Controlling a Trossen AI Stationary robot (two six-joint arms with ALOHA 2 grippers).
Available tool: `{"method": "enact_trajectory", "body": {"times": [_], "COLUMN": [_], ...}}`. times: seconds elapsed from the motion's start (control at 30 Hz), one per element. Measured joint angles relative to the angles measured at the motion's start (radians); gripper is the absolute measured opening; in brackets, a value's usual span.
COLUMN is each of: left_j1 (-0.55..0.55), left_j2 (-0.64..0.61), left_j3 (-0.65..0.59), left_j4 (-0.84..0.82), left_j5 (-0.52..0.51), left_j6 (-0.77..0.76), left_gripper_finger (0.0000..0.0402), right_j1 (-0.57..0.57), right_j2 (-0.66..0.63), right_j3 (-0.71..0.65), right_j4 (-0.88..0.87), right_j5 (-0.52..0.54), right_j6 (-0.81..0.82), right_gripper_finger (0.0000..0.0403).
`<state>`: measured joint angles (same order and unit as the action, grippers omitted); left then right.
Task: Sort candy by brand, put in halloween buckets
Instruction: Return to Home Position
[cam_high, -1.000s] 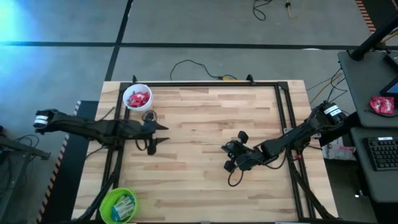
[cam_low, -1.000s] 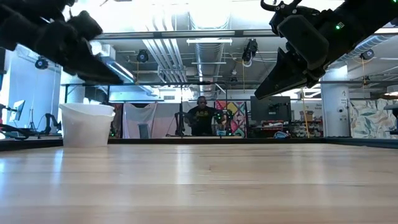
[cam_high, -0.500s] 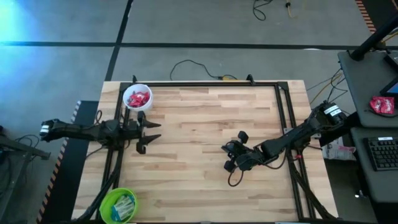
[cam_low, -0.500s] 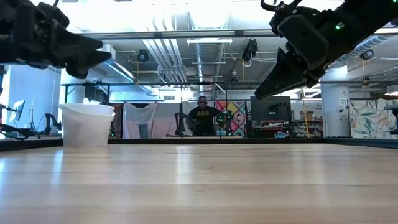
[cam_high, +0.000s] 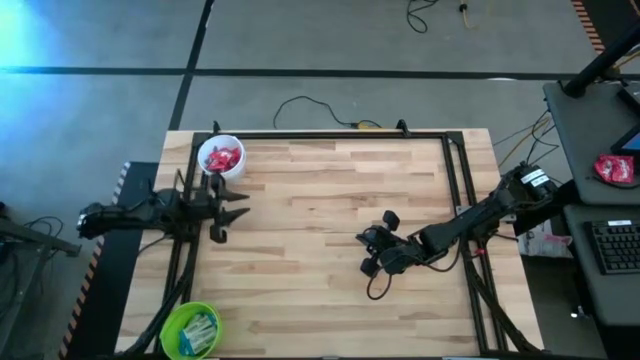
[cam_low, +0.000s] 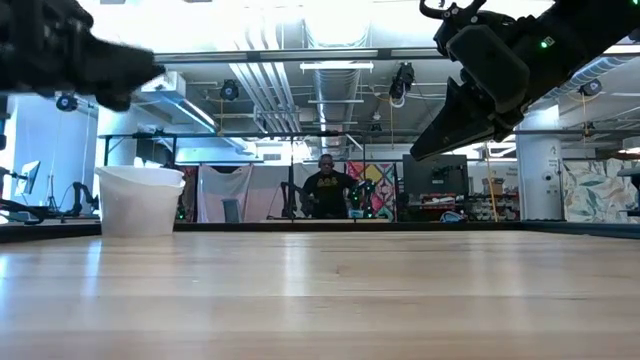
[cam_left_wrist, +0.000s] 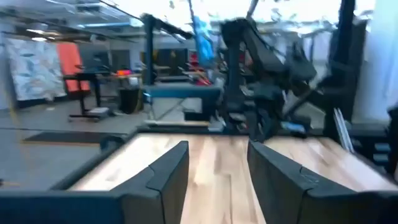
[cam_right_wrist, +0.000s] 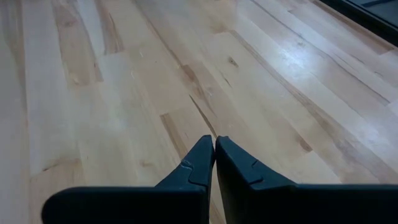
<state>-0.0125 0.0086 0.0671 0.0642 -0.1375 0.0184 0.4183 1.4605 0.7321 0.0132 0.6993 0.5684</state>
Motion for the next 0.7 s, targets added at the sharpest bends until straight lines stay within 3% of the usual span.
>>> {"method": "enact_trajectory", "body": {"times": [0.07, 0.3, 0.7], "left_j1": [-0.001, 0.001, 0.001], "left_j2": [0.012, 0.003, 0.071], "left_j3": [-0.054, -0.055, -0.055], "left_j4": [0.070, 0.065, -0.014], "left_j5": [0.019, 0.015, 0.014], "left_j6": [0.012, 0.011, 0.024], "left_gripper_finger": [0.0143, 0.0122, 0.0119], "right_j1": [0.000, 0.000, 0.000], "right_j2": [0.000, 0.000, 0.000], "right_j3": [0.000, 0.013, 0.015], "right_j4": [0.004, 0.002, 0.000], "right_j5": [0.000, 0.000, 0.000], "right_j6": [0.000, 0.000, 0.000], "right_gripper_finger": [0.0013, 0.0013, 0.0013]}}
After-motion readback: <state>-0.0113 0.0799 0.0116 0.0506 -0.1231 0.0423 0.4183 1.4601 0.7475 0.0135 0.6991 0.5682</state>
